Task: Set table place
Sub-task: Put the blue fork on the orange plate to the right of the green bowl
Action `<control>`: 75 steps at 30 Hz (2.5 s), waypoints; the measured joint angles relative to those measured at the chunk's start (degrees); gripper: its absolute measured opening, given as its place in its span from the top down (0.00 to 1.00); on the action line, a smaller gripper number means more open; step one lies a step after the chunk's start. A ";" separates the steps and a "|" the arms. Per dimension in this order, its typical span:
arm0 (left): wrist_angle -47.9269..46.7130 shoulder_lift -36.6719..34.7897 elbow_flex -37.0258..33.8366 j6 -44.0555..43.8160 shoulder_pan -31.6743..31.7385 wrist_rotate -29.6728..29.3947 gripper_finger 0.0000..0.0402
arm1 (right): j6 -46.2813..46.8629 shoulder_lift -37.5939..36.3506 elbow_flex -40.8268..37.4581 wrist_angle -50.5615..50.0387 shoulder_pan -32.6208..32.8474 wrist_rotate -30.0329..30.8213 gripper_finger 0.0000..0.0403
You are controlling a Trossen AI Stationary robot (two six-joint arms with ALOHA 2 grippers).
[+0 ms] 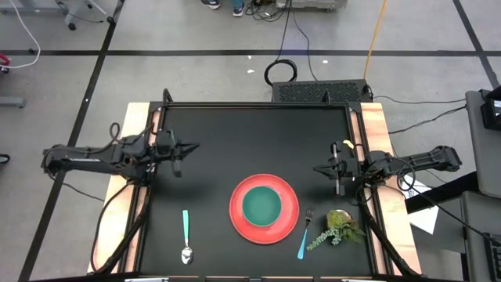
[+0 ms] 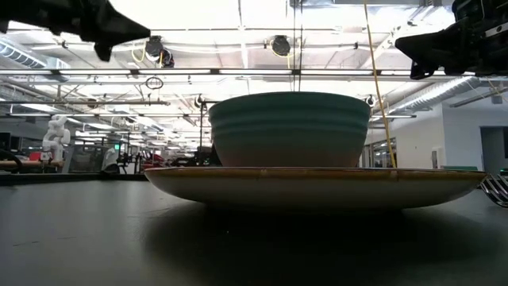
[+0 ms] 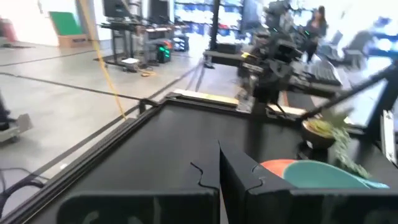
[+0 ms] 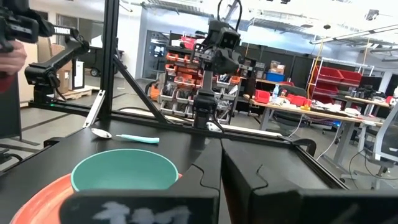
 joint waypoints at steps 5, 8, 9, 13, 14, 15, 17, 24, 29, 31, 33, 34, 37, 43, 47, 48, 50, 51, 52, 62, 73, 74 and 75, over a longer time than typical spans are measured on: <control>0.68 -5.06 -5.48 -2.20 0.66 -1.47 1.00 | 0.02 0.00 0.02 -0.63 0.00 0.00 1.00; 3.69 -7.15 -9.11 -3.71 0.78 -1.45 1.00 | 0.02 0.00 0.00 -1.18 0.00 0.00 1.00; 4.84 -7.63 -10.28 -4.03 0.78 -1.45 1.00 | 0.02 0.00 0.02 -1.34 0.00 0.00 1.00; 7.45 -8.37 -13.97 -4.37 0.78 -0.25 1.00 | 0.02 0.01 0.01 -2.49 0.00 0.00 1.00; 7.97 -8.37 -14.57 -4.37 0.78 -0.11 1.00 | -0.03 0.00 0.01 -2.82 0.00 0.00 1.00; 8.69 -8.37 -15.24 -4.46 0.78 0.00 1.00 | -0.18 0.02 0.02 -3.07 0.00 0.00 1.00; 9.60 -8.37 -16.33 -4.50 0.78 0.39 1.00 | -0.23 0.01 0.01 -3.12 0.00 0.00 1.00; 12.32 -8.37 -19.84 -5.33 0.78 3.21 1.00 | 1.76 0.02 0.02 -2.68 0.09 -0.22 1.00; 13.09 -8.35 -21.95 -5.60 0.78 4.74 0.99 | 1.43 0.00 0.02 -1.55 0.09 -0.22 1.00; 12.84 -8.35 -21.95 -5.70 0.78 4.77 1.00 | 0.83 0.02 0.02 -0.56 0.09 -0.23 1.00; 12.92 -8.35 -21.95 -5.69 0.78 5.84 1.00 | 0.59 0.02 0.02 0.44 0.09 -0.24 1.00; 13.08 -8.35 -21.95 -5.59 0.78 6.66 0.99 | 0.59 0.01 0.05 0.90 0.10 -0.24 1.00; 13.33 -8.35 -21.95 -5.59 0.77 7.67 0.97 | 0.59 0.00 0.51 0.96 0.11 -0.24 1.00; 13.29 -8.33 -21.95 -5.68 0.78 7.66 0.97 | 0.52 0.01 0.52 0.73 0.11 -0.24 1.00; 13.26 -8.33 -21.95 -5.68 0.78 7.66 0.99 | 0.85 0.02 0.52 0.18 0.11 -0.24 1.00; 13.24 -8.33 -21.94 -5.67 0.78 7.66 0.99 | 1.13 0.08 0.52 0.17 0.11 -0.24 1.00; 13.24 -8.33 -21.93 -5.66 0.78 7.66 0.99 | 1.41 0.45 0.75 0.35 0.11 -0.24 1.00; 13.24 -8.33 -21.93 -5.66 0.78 7.66 0.98 | 1.43 0.79 1.30 -0.05 0.11 -0.24 1.00; 13.24 -8.33 -21.93 -5.64 0.78 7.66 0.97 | 1.46 1.28 1.76 -1.11 0.12 -0.24 1.00; 12.66 -8.31 -21.89 -4.93 0.78 7.64 0.94 | 1.56 9.93 15.70 -15.89 0.11 0.00 0.79; 11.01 -8.31 -21.89 -4.90 0.78 7.62 0.99 | 4.25 21.26 30.18 -29.78 0.04 -0.02 0.56; 11.01 -8.31 -21.89 -4.90 0.78 7.62 0.99 | 4.90 22.45 31.19 -30.79 0.04 -0.02 0.55; 11.01 -8.31 -21.89 -4.90 0.78 7.62 0.99 | 5.44 23.60 32.28 -32.06 0.04 -0.02 0.55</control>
